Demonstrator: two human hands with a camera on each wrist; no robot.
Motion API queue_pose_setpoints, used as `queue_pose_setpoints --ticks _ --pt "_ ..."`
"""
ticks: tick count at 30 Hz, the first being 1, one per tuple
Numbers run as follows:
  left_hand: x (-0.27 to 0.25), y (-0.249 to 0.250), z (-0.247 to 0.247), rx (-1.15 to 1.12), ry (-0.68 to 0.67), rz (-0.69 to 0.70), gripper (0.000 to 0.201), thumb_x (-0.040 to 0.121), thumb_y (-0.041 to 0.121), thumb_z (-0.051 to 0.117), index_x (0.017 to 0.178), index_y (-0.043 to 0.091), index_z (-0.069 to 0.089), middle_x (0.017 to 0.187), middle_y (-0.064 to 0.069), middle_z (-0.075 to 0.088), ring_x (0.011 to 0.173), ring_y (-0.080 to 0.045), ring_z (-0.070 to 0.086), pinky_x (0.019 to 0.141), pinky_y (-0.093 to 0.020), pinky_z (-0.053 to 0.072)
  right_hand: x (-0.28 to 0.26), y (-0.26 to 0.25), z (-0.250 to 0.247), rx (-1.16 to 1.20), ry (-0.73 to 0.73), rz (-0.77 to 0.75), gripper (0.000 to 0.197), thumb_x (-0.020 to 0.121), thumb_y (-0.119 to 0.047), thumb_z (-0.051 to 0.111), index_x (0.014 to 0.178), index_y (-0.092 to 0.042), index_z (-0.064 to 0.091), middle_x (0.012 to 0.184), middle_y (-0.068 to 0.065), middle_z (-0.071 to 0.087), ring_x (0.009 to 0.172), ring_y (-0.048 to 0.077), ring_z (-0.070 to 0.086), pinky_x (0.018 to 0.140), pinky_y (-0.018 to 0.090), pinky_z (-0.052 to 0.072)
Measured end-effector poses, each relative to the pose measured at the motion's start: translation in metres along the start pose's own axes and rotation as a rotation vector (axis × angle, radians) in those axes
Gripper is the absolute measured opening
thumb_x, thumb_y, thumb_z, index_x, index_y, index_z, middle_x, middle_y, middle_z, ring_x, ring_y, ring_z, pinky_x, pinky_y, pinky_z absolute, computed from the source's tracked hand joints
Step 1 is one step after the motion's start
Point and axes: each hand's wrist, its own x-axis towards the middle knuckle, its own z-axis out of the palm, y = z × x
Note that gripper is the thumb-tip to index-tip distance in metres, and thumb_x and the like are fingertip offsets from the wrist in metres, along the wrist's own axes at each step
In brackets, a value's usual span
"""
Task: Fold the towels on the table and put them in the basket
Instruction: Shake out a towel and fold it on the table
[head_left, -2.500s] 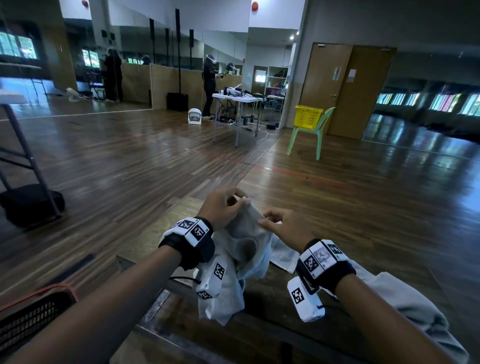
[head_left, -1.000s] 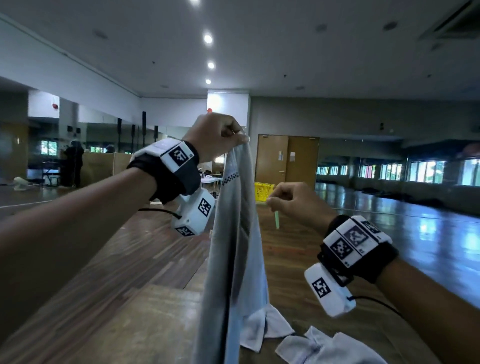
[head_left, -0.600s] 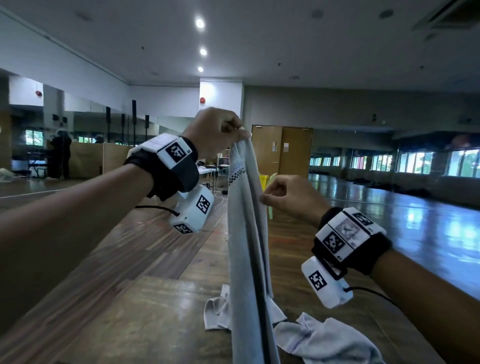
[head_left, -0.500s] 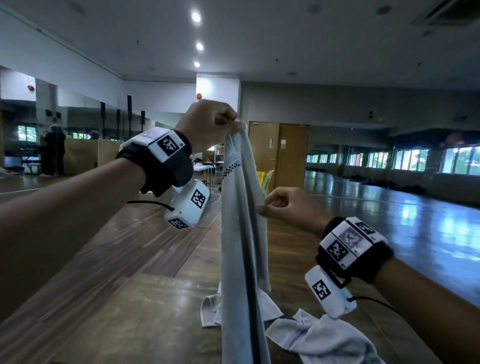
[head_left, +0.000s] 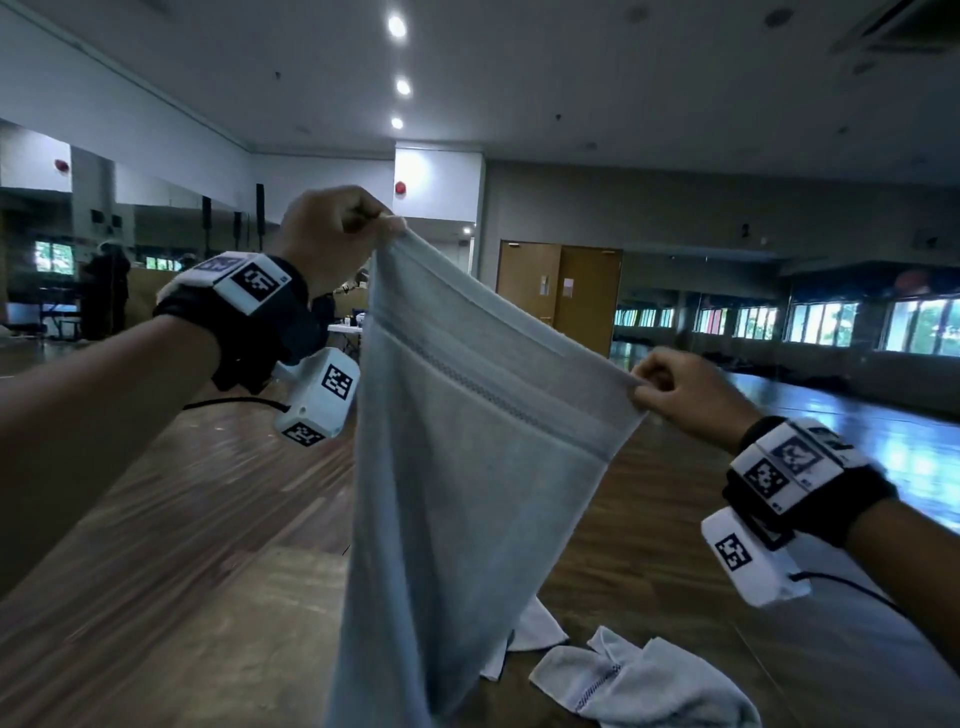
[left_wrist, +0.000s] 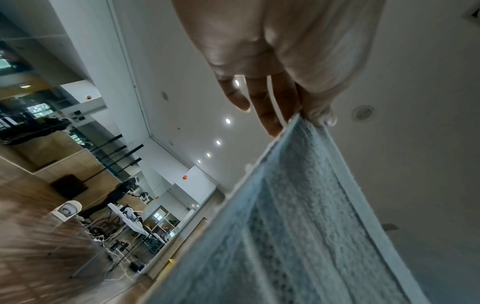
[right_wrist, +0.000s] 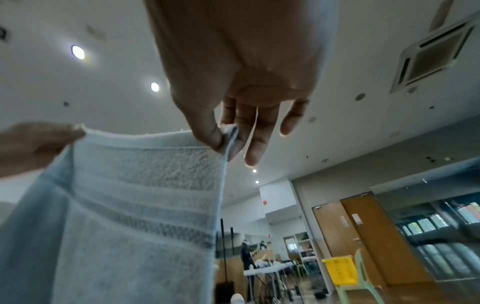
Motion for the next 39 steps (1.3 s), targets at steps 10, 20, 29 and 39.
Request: queue_pose_setpoints --ticks 10,20,29,39 --pt "0.018 -0.021 -0.053 0.008 0.124 0.045 0.014 0.089 0.03 0.061 0.089 0.016 0.06 0.066 0.006 0.053 0.051 0.009 0.048 0.05 -0.008 0.036 0.041 -0.051 -0.096 0.177 0.183 -0.215 0.007 0.085 -0.013 0.064 0.084 -0.019 0.063 0.08 -0.001 0.066 0.066 0.001 0.059 0.062 0.014 0.048" --pt "0.055 -0.015 -0.054 0.062 0.078 0.119 0.015 0.09 0.026 0.059 0.077 0.022 0.055 0.065 0.012 0.055 0.051 0.012 0.053 0.044 -0.003 0.038 0.089 -0.055 -0.134 0.114 0.297 -0.268 0.009 0.086 -0.016 0.064 0.082 -0.023 0.061 0.075 0.001 0.061 0.058 -0.003 0.055 0.056 0.006 0.042" --pt "0.006 -0.101 0.046 0.155 -0.284 0.071 0.016 0.085 0.031 0.061 0.079 0.018 0.057 0.069 -0.002 0.06 0.06 -0.022 0.057 0.054 -0.028 0.045 0.087 0.034 -0.021 -0.077 0.072 -0.058 0.022 0.085 -0.017 0.065 0.073 -0.032 0.056 0.074 -0.006 0.063 0.073 0.02 0.06 0.075 0.04 0.05" --pt "-0.064 -0.186 0.134 0.12 -0.326 -0.051 0.028 0.077 0.049 0.053 0.079 0.02 0.054 0.071 -0.008 0.064 0.066 -0.027 0.061 0.062 -0.037 0.048 0.081 0.099 0.097 -0.112 0.076 0.032 0.02 0.085 -0.021 0.065 0.071 -0.032 0.055 0.072 -0.014 0.059 0.083 0.019 0.06 0.098 0.048 0.034"
